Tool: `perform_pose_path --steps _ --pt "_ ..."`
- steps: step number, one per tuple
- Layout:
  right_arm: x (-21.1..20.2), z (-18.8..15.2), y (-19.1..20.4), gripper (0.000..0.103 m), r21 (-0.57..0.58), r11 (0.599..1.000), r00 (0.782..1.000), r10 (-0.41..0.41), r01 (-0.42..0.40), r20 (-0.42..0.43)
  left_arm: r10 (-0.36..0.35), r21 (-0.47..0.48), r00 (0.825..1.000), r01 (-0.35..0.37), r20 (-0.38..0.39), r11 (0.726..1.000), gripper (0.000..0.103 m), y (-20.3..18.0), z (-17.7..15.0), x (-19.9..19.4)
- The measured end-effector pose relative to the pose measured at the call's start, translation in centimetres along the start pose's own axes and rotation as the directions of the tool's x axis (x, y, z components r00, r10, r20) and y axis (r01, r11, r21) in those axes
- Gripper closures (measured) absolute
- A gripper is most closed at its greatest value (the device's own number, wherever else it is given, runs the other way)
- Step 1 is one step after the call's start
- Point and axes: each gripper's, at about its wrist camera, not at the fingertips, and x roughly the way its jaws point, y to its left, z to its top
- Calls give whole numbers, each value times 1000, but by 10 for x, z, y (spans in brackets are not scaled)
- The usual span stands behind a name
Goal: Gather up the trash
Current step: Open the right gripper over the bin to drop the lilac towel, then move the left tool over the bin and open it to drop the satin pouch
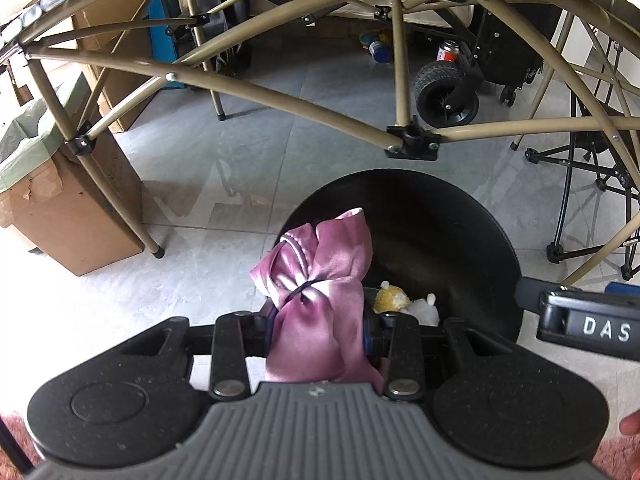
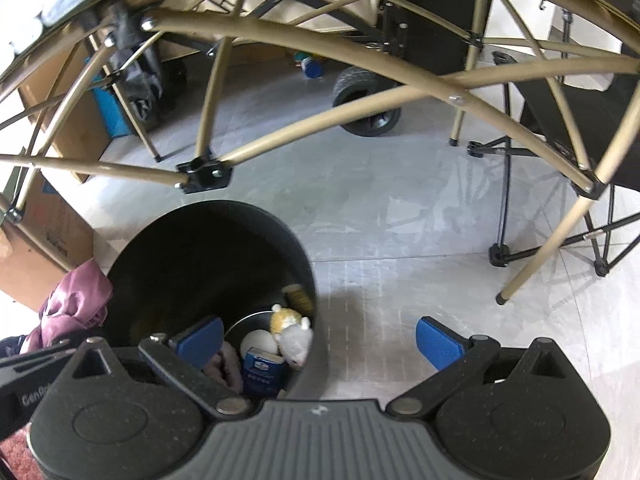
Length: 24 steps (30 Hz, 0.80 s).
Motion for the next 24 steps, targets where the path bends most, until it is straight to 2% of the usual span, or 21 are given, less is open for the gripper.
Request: perform_pose_path --steps 5,14,24 --pt "-1 -3 -17 0 29 999 1000 -16 16 4 -14 12 1000 14 -9 1000 66 -14 4 4" --pt "1 -7 -46 0 93 994 999 -50 50 4 -35 -14 997 34 -71 999 66 -36 19 23" --pt "6 -8 -61 0 128 989 997 -76 75 -1 -50 -29 990 47 -129 998 62 -44 20 41"
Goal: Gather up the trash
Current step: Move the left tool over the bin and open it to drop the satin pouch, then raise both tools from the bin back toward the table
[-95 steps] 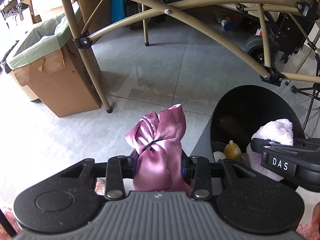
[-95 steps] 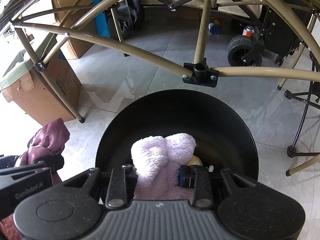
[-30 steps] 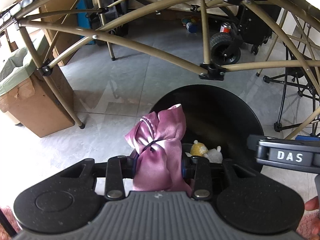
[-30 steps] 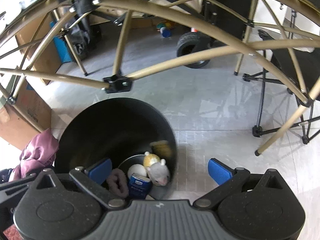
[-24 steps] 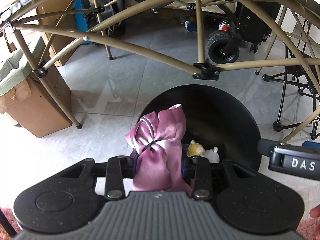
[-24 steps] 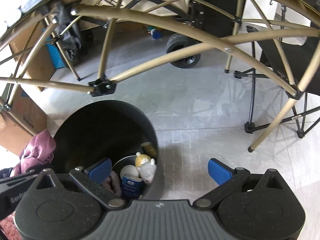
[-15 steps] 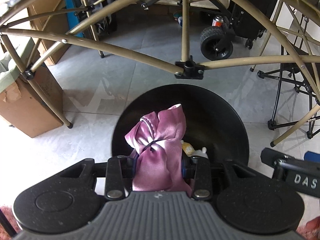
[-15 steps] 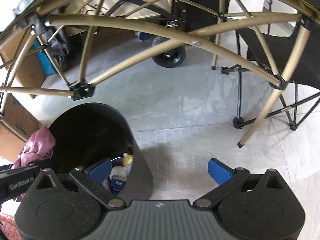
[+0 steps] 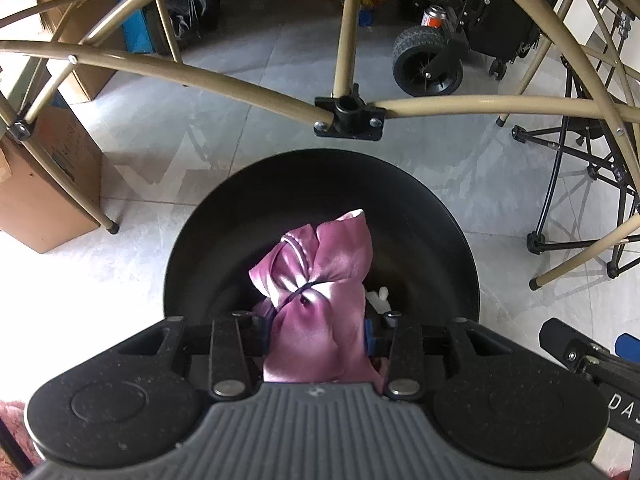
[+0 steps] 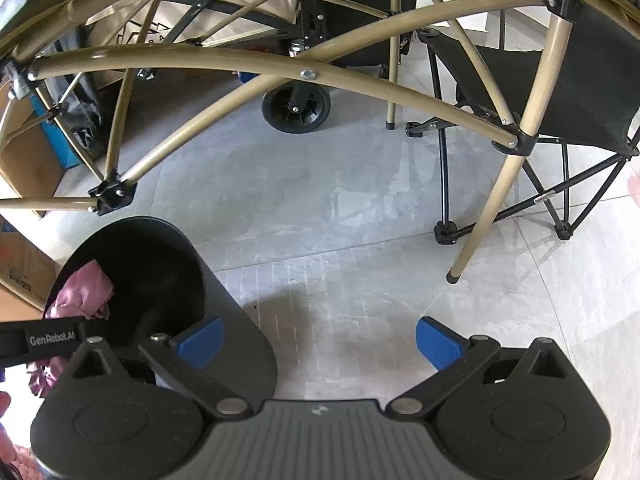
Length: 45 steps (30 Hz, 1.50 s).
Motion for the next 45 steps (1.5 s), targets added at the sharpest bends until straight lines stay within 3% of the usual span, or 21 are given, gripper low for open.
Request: perform_pose_path --steps 3,5,7,14,32,45 --pt "0 -1 -1 0 4 1000 1000 0 0 1 5 -1 1000 -5 -10 1000 51 -1 0 3" --pt "0 -1 -2 0 6 1000 1000 0 0 0 -6 -9 1000 6 -19 1000 19 -1 0 3" --pt "0 -1 -3 0 9 1000 1000 0 0 0 -6 -22 1000 5 -21 1000 1 0 1 2" --pt "-2 -1 -4 0 11 1000 1000 4 -4 7 -1 -4 999 1 -54 1000 0 -2 -1 6" --pt "-6 -1 -4 0 7 1000 1000 12 -13 17 3 6 999 -3 -49 1000 0 -2 -5 1" --pt "-26 1 0 0 -11 1000 996 29 -28 79 1 26 999 -2 36 1000 0 1 -12 -29"
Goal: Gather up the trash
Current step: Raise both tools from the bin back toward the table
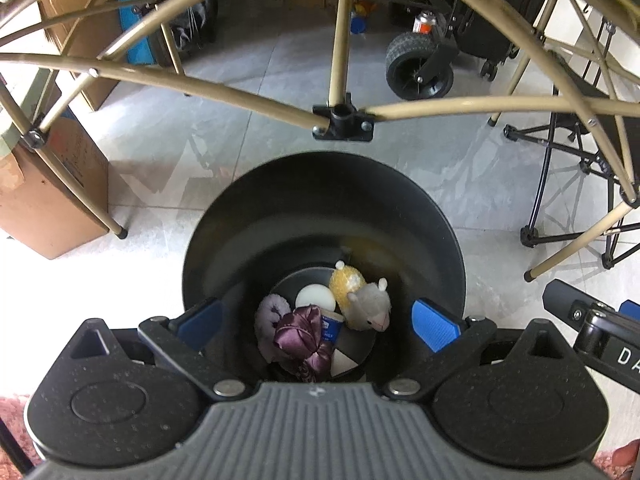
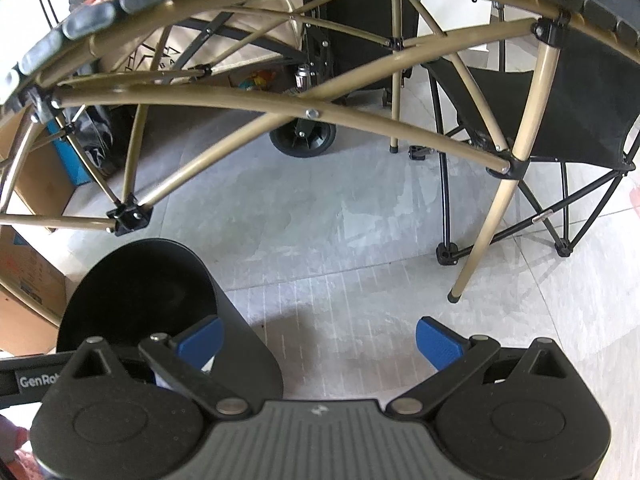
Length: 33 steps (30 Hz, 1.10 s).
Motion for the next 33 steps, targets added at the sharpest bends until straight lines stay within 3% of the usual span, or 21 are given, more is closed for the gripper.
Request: perform_pose_path --steps 9,15,23,33 --pt "-32 3 8 0 -32 999 994 38 -34 100 -8 -6 996 8 94 1000 0 10 1 -32" --pt "-66 8 14 0 -40 995 976 94 -87 197 -29 -9 978 31 208 999 0 22 -1 -68" --pt "-115 20 28 0 -80 979 913 205 -189 354 -67 -37 933 85 352 996 0 41 -1 -115" --pt "-146 60 46 0 -129 966 841 258 -223 476 -12 -71 858 57 513 996 0 52 26 -163"
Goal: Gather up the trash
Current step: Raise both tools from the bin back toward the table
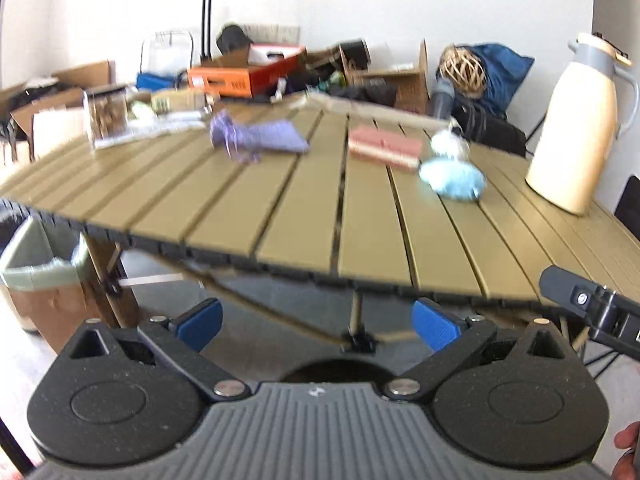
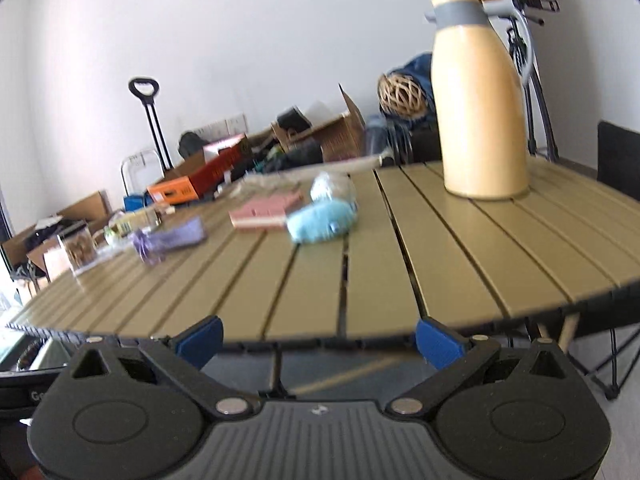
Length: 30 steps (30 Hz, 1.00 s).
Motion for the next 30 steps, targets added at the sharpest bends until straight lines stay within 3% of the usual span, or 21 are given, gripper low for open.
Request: perform_pose_path --steps 15,30 --pt "58 66 18 0 28 999 999 17 -18 48 57 -37 996 -55 68 998 0 19 68 12" --pt "148 96 18 0 10 1000 1000 -21 21 -8 116 -109 992 -110 56 988 0 34 129 84"
